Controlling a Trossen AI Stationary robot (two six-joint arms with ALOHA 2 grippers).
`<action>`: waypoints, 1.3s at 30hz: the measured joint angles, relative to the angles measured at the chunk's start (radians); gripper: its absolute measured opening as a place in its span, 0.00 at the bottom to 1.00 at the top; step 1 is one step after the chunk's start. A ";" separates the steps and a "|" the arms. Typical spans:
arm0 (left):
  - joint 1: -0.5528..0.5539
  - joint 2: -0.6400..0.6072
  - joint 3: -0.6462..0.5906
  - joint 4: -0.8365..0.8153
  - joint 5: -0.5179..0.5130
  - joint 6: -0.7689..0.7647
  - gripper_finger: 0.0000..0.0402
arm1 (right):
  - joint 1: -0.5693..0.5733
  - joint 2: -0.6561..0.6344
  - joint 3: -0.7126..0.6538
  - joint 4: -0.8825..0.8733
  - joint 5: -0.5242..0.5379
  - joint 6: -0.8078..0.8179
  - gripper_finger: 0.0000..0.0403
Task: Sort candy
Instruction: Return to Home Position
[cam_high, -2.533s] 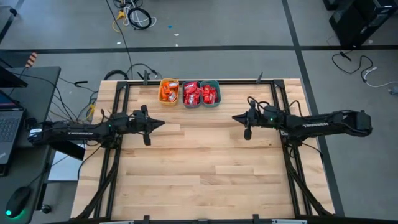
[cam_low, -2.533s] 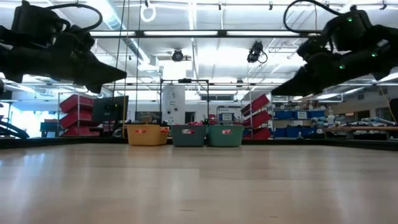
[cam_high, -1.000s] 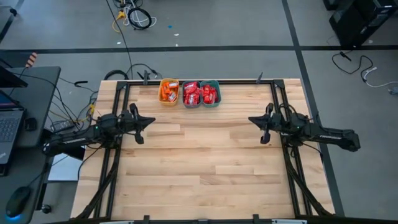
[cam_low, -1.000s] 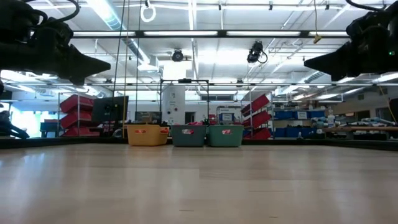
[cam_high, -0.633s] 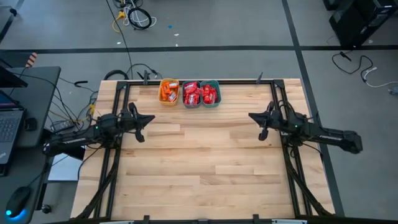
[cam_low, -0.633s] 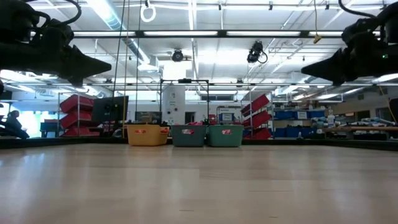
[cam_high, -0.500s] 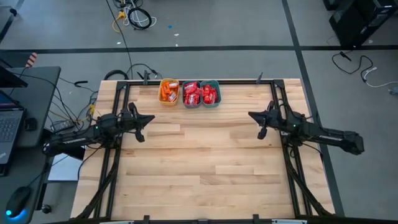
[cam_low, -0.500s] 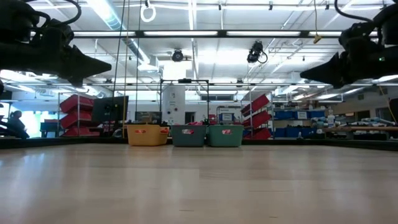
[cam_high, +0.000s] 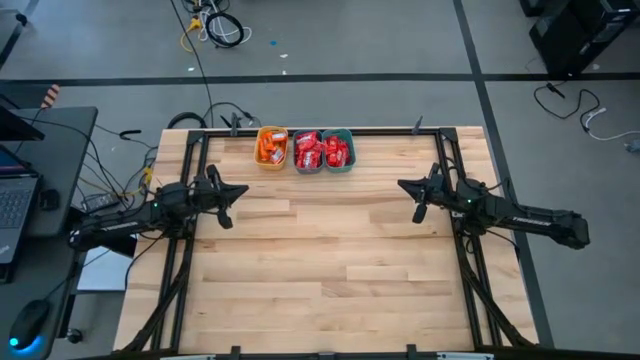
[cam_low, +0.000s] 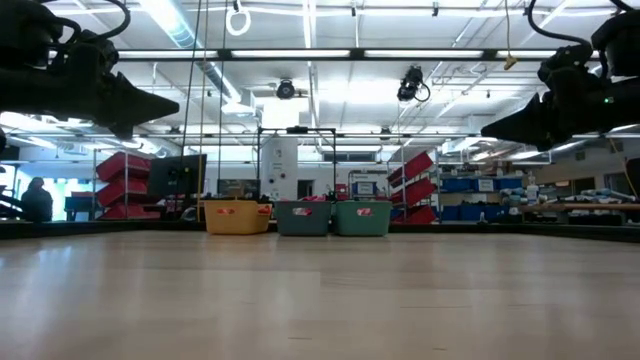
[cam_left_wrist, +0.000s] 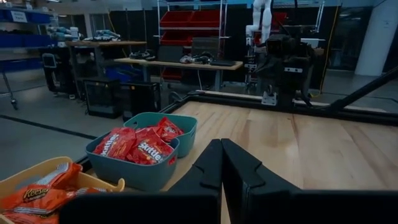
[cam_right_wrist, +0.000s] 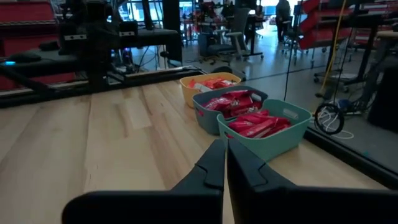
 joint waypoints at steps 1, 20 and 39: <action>0.000 0.000 0.000 0.005 -0.004 0.000 0.01 | 0.000 -0.001 0.000 0.000 0.000 0.000 0.01; 0.000 0.000 0.000 0.103 -0.002 0.002 0.01 | 0.000 -0.001 0.000 0.002 0.000 0.000 0.01; 0.000 0.000 0.000 0.105 0.000 0.002 0.01 | 0.000 -0.001 0.000 0.002 -0.001 0.000 0.01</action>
